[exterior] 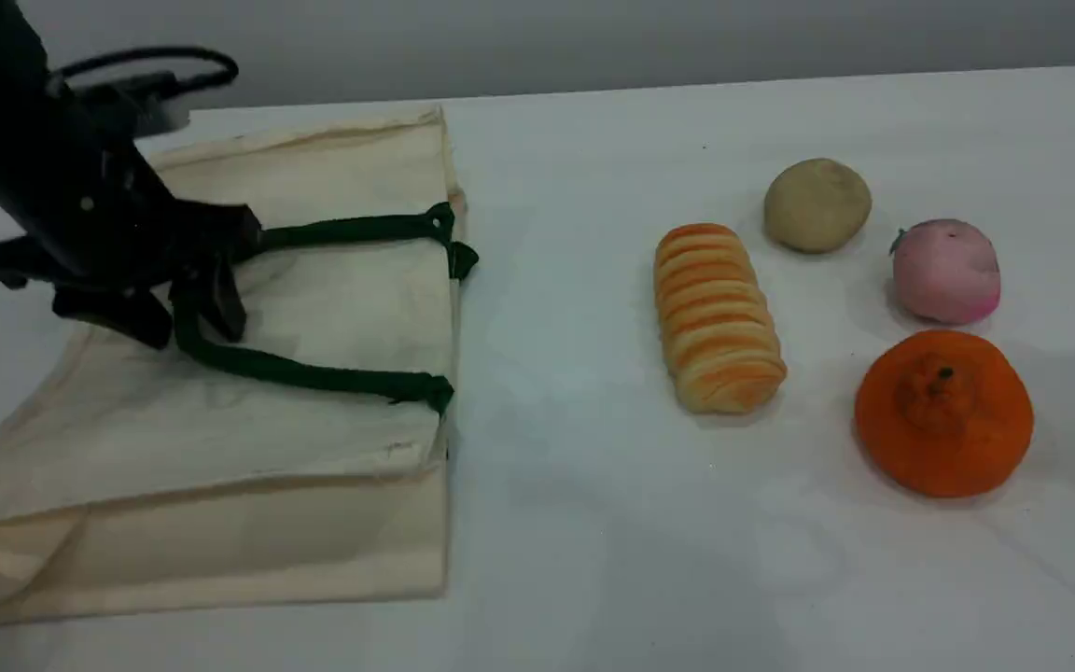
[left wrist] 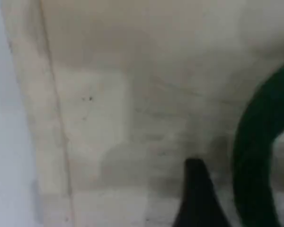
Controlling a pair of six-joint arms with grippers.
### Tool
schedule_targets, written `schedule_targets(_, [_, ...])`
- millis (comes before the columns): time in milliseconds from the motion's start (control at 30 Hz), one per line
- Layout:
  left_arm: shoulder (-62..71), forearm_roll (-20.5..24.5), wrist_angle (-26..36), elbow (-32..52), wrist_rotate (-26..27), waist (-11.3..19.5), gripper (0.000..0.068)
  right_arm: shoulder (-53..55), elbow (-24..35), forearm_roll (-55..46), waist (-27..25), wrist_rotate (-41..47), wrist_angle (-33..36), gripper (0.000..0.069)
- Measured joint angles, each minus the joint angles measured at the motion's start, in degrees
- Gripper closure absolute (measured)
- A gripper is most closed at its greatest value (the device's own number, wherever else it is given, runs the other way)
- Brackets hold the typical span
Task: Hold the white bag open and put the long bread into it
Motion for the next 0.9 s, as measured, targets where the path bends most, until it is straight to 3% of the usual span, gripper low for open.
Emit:
schedule_targets(100, [0.83, -0.06, 0.00, 0.00, 0.00, 0.00, 0.0378, 0.00, 0.00, 0.00, 0.00, 0.05, 0.00, 0.0224])
schedule_targets(233, [0.83, -0.34, 0.18, 0.00, 0.00, 0.00, 0.0581, 0.00, 0.00, 0.00, 0.00, 0.07, 0.00, 0.0224])
schedule_targets(267, [0.71, -0.28, 0.17, 0.00, 0.00, 0.00, 0.0601, 0.00, 0.00, 0.00, 0.00, 0.07, 0.00, 0.0224])
schedule_targets(433, [-1.41, 0.01, 4.02, -3.00, 0.00, 0.00, 0.0600, 0.05, 0.00, 1.00, 0.00, 0.02, 0.46, 0.0224])
schedule_targets(600, [-6.90, -0.18, 11.79, -9.03, 0.19, 0.00, 0.0600, 1.92, 0.00, 3.68, 0.00, -1.43, 1.03, 0.0224])
schedule_targets(767, [-14.39, -0.41, 21.58, -15.94, 4.16, 0.00, 0.0600, 5.65, 0.00, 8.38, 1.08, -5.97, 0.97, 0.0224])
schedule_targets(900, [-20.41, -3.86, 27.74, -20.32, 7.24, -0.14, 0.0600, 8.94, -0.17, 15.76, 3.68, -12.97, 0.62, 0.0224])
